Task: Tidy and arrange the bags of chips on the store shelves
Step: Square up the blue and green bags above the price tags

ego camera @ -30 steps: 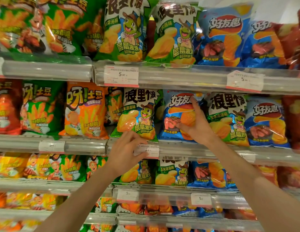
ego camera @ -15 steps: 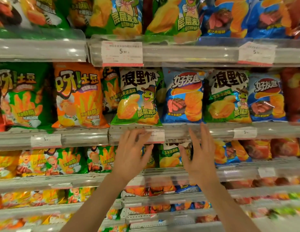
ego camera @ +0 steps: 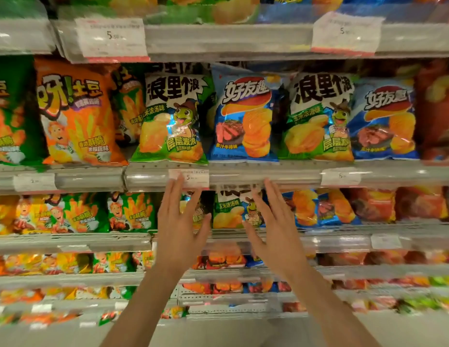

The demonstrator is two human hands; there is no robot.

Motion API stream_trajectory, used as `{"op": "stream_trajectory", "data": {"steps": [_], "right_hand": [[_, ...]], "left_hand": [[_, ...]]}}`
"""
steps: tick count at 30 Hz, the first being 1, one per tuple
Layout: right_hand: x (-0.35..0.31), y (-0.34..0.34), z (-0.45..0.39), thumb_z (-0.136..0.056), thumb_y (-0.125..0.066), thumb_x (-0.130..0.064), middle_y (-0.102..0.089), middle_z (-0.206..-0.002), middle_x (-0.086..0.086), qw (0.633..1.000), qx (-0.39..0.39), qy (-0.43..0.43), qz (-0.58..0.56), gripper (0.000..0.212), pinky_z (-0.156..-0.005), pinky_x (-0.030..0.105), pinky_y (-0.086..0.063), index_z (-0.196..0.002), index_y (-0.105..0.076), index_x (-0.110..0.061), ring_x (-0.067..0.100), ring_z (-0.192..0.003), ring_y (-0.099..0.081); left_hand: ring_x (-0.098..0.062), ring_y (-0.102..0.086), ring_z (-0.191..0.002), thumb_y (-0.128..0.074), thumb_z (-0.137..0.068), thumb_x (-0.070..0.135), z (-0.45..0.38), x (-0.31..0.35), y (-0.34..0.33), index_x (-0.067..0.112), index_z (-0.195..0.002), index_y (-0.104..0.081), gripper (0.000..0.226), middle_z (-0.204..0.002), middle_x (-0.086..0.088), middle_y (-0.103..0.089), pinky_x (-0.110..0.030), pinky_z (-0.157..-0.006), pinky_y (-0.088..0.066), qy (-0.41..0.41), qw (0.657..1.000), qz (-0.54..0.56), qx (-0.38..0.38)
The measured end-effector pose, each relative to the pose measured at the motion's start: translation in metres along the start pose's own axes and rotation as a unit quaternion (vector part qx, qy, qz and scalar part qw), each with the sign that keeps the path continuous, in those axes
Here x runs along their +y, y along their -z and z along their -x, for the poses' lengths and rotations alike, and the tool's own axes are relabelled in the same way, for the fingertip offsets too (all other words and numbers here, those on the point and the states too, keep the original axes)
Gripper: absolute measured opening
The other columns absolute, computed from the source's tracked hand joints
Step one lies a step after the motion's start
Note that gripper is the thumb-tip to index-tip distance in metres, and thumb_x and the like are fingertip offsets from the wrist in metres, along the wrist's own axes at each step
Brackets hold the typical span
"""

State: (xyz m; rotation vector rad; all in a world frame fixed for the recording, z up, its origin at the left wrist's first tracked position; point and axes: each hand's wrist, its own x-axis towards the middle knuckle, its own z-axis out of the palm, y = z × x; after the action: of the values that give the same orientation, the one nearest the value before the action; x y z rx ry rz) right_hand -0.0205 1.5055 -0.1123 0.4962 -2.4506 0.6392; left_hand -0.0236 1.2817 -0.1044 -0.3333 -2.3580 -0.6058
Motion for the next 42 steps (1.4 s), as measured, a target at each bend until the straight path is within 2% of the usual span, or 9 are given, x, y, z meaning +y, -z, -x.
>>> {"op": "stream_trajectory", "data": {"steps": [2, 7, 10, 13, 19, 23, 30, 36, 42], "right_hand": [[0.023, 0.016, 0.007, -0.1, -0.053, -0.039, -0.014, -0.166, 0.001, 0.999, -0.021, 0.023, -0.025, 0.061, -0.123, 0.036, -0.017, -0.154, -0.033, -0.02, 0.019, -0.153, -0.014], [0.097, 0.071, 0.031, -0.099, -0.053, -0.04, -0.04, -0.152, -0.003, 0.992, -0.094, -0.037, -0.071, 0.057, -0.109, 0.04, -0.043, -0.152, -0.032, -0.029, 0.019, -0.136, -0.042], [0.14, 0.1, 0.041, -0.101, -0.047, -0.044, -0.038, -0.153, -0.005, 0.984, -0.147, -0.076, -0.06, 0.056, -0.107, 0.035, -0.04, -0.152, -0.029, -0.031, 0.018, -0.138, -0.041], [0.173, 0.125, 0.047, -0.099, -0.049, -0.044, -0.045, -0.149, -0.001, 0.983, -0.133, -0.107, -0.063, 0.054, -0.1, 0.037, -0.047, -0.149, -0.036, -0.029, 0.021, -0.136, -0.045], [0.214, 0.166, 0.041, -0.096, -0.049, -0.046, -0.061, -0.122, -0.002, 0.989, -0.073, -0.122, -0.051, 0.049, -0.082, 0.036, -0.055, -0.141, -0.045, -0.028, 0.02, -0.107, -0.061], [0.217, 0.184, 0.016, -0.096, -0.056, -0.036, -0.061, -0.113, -0.005, 0.996, -0.045, -0.076, -0.026, 0.041, -0.065, 0.022, -0.045, -0.135, -0.053, -0.023, 0.015, -0.088, -0.062], [0.194, 0.177, -0.043, -0.088, -0.071, -0.022, -0.061, -0.096, -0.002, 0.995, -0.078, 0.065, 0.019, 0.025, -0.078, 0.037, -0.054, -0.111, -0.065, -0.019, 0.021, -0.09, -0.06], [0.196, 0.17, -0.054, -0.089, -0.069, -0.014, -0.052, -0.086, -0.011, 0.995, -0.094, 0.028, -0.037, 0.026, -0.077, 0.033, -0.05, -0.113, -0.066, -0.022, 0.009, -0.081, -0.051], [0.191, 0.176, -0.057, -0.09, -0.069, -0.017, -0.063, -0.089, -0.009, 0.99, -0.118, -0.025, -0.069, 0.024, -0.079, 0.036, -0.053, -0.112, -0.067, -0.025, 0.01, -0.083, -0.059]], "left_hand": [[-0.031, -0.017, -0.149, -0.059, -0.091, 0.034, 0.006, 0.028, -0.012, 0.018, -0.142, -0.049, 0.055, -0.161, -0.01, -0.022, -0.049, -0.115, -0.024, 0.051, 0.999, -0.004, 0.006], [-0.022, -0.044, -0.126, -0.057, -0.093, 0.039, 0.032, 0.115, -0.056, 0.027, -0.144, -0.043, 0.053, -0.14, -0.002, -0.048, -0.044, -0.092, -0.053, 0.129, 0.989, 0.027, -0.064], [-0.025, -0.051, -0.124, -0.055, -0.095, 0.041, 0.032, 0.153, -0.076, 0.036, -0.146, -0.037, 0.054, -0.139, 0.002, -0.051, -0.043, -0.087, -0.054, 0.146, 0.982, 0.016, -0.123], [-0.025, -0.054, -0.12, -0.056, -0.096, 0.04, 0.022, 0.184, -0.087, 0.034, -0.144, -0.04, 0.051, -0.134, 0.001, -0.055, -0.04, -0.087, -0.053, 0.143, 0.981, 0.024, -0.132], [-0.018, -0.057, -0.109, -0.054, -0.097, 0.04, -0.015, 0.22, -0.098, 0.027, -0.144, -0.043, 0.05, -0.125, 0.002, -0.057, -0.033, -0.082, -0.051, 0.078, 0.989, 0.015, -0.125], [-0.019, -0.052, -0.112, -0.058, -0.095, 0.032, -0.047, 0.224, -0.097, 0.024, -0.135, -0.053, 0.041, -0.122, 0.0, -0.056, -0.036, -0.08, -0.055, 0.014, 0.997, 0.005, -0.074], [-0.024, -0.053, -0.097, -0.069, -0.089, 0.035, -0.101, 0.206, -0.107, 0.016, -0.115, -0.065, 0.032, -0.103, -0.005, -0.055, -0.038, -0.077, -0.051, -0.131, 0.989, -0.047, -0.044], [-0.021, -0.056, -0.093, -0.06, -0.09, 0.038, -0.109, 0.192, -0.11, 0.016, -0.113, -0.065, 0.032, -0.101, -0.003, -0.055, -0.036, -0.072, -0.05, -0.189, 0.98, -0.033, -0.042], [-0.018, -0.056, -0.098, -0.06, -0.091, 0.04, -0.108, 0.183, -0.116, 0.018, -0.118, -0.068, 0.036, -0.103, 0.001, -0.057, -0.032, -0.083, -0.047, -0.173, 0.983, 0.025, -0.046]]}}
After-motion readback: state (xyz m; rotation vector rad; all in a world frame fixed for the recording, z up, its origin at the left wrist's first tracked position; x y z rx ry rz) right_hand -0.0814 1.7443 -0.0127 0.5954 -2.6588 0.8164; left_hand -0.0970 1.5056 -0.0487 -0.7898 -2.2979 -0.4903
